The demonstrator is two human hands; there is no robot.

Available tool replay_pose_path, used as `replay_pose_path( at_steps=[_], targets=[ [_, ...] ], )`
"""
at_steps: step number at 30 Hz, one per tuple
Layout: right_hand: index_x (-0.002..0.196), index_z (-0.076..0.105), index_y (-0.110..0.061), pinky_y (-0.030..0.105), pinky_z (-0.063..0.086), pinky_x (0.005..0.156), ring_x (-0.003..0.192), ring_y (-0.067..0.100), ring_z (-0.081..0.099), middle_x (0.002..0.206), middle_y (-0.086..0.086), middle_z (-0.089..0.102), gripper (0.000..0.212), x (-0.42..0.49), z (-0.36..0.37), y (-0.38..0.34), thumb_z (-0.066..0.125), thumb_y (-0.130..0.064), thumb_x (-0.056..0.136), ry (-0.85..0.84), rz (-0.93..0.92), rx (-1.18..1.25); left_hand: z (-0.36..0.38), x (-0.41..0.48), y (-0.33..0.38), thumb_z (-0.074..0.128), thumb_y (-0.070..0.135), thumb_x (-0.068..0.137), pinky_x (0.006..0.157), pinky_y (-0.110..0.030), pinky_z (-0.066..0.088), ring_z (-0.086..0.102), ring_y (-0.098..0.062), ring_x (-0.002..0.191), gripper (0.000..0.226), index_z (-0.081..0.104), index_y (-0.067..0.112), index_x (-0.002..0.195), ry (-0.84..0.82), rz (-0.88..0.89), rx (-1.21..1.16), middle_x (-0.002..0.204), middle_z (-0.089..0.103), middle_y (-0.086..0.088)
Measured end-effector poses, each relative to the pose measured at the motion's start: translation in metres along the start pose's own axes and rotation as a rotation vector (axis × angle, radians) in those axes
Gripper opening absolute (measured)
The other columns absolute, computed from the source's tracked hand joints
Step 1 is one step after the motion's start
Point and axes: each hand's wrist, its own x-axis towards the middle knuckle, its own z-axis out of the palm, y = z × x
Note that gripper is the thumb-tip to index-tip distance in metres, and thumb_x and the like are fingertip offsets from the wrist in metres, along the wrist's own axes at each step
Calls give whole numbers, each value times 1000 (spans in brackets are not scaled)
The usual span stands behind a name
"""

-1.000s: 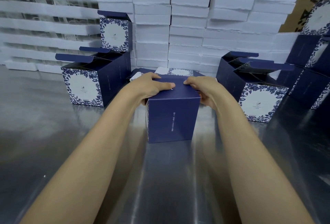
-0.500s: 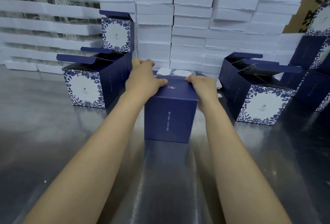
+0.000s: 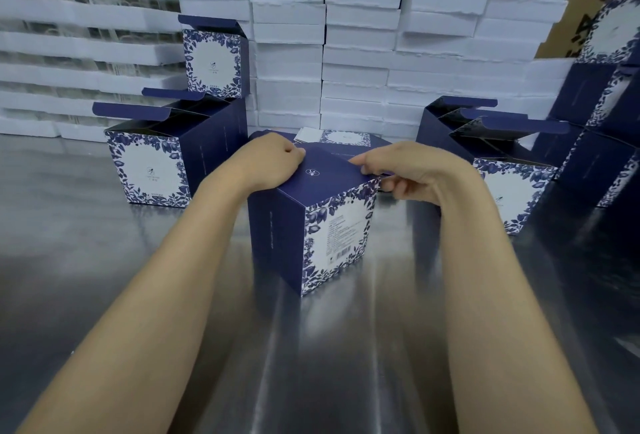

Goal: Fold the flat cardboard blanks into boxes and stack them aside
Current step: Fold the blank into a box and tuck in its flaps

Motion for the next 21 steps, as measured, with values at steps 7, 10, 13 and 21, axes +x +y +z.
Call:
replay_pose_path(
  at_steps=[7, 10, 13, 21],
  targets=[
    [110, 74, -19, 14, 26, 34, 48, 5, 37, 93, -5, 62, 34, 17, 17, 3, 57, -16, 81, -30, 39, 165, -1, 0, 0, 38, 28, 101, 54, -32, 24, 34, -20, 61, 37, 35, 12, 68, -1, 72, 52, 65, 38, -6],
    [110, 72, -16, 17, 48, 52, 61, 11, 62, 99, 4, 73, 34, 17, 25, 2, 54, -11, 82, -66, -32, 244, -1, -1, 1, 39, 30, 102, 56, -32, 27, 39, -21, 63, 38, 41, 10, 69, -21, 100, 60, 66, 44, -5],
    [109, 70, -27, 21, 51, 82, 90, 1, 64, 109, -6, 71, 32, 18, 27, 2, 54, -16, 84, -35, -137, 134, 1, -2, 5, 39, 32, 101, 70, -37, 41, 55, -31, 79, 41, 59, 1, 85, -86, 155, 50, 86, 63, -13],
    [87, 77, -28, 9, 38, 42, 48, 4, 56, 64, -11, 69, 27, 19, 24, 1, 52, -18, 81, 39, -141, 30, 9, 2, 9, 45, 27, 95, 76, -40, 51, 62, -26, 93, 28, 70, 14, 92, 142, 121, 6, 94, 71, -3]
  ],
)
